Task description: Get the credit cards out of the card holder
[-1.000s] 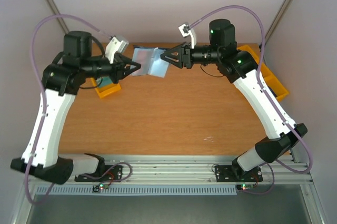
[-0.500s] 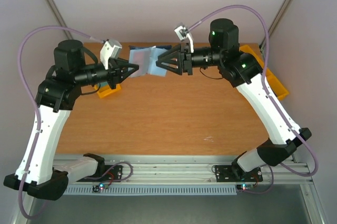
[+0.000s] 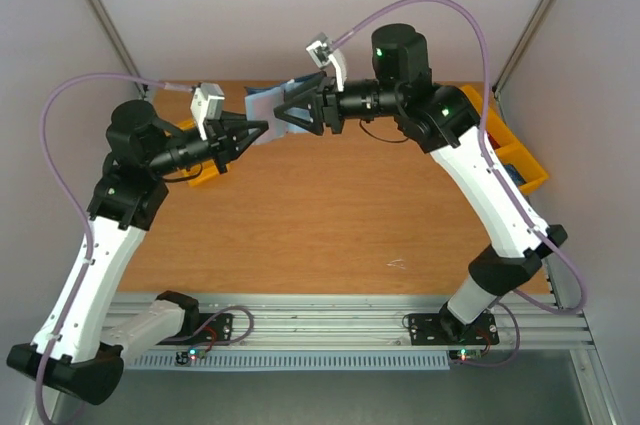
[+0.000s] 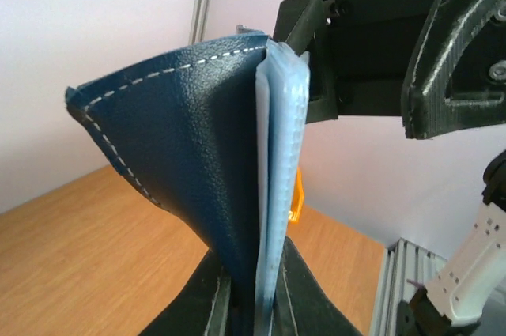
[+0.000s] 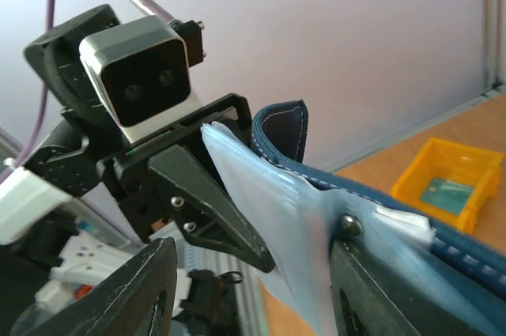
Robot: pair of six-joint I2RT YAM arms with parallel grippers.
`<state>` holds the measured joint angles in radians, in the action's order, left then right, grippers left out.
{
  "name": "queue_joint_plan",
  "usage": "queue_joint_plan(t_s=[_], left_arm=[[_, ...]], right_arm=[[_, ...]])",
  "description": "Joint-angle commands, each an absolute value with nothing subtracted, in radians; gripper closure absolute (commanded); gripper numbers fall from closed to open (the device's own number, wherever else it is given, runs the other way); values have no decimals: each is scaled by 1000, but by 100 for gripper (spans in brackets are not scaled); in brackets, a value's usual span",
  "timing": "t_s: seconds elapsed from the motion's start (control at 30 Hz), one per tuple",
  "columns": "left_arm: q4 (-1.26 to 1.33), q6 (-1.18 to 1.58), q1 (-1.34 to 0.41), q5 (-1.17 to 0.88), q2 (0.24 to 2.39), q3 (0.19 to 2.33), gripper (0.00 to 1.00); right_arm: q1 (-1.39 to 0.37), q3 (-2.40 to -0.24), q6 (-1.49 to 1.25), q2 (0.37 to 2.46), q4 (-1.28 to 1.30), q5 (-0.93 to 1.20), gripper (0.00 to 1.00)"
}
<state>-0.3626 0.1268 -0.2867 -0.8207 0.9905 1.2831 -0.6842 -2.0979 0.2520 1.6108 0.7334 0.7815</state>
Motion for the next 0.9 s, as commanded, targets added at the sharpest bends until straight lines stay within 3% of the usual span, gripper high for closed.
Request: queue_joint_plan(t_s=[0.0, 0.13, 0.3, 0.57, 0.77, 0.87], left_arm=[[7, 293, -290, -874, 998, 1224, 100], [142, 391, -293, -903, 977, 1154, 100], [63, 345, -301, -938, 964, 1159, 100], [50, 321, -347, -967, 942, 1107, 100], [43, 330, -356, -975, 932, 1082, 100], [47, 357, -357, -954, 931, 1063, 100]], right_arm=[[-709, -2220, 324, 1671, 863, 769, 47], [-710, -2208, 328, 1680, 859, 716, 52], [-718, -2153, 308, 1677, 797, 706, 74], [-760, -2071, 319, 1651, 781, 660, 76], [-762, -1944, 264, 1579, 653, 708, 98], [-762, -1962, 279, 1579, 687, 723, 99]])
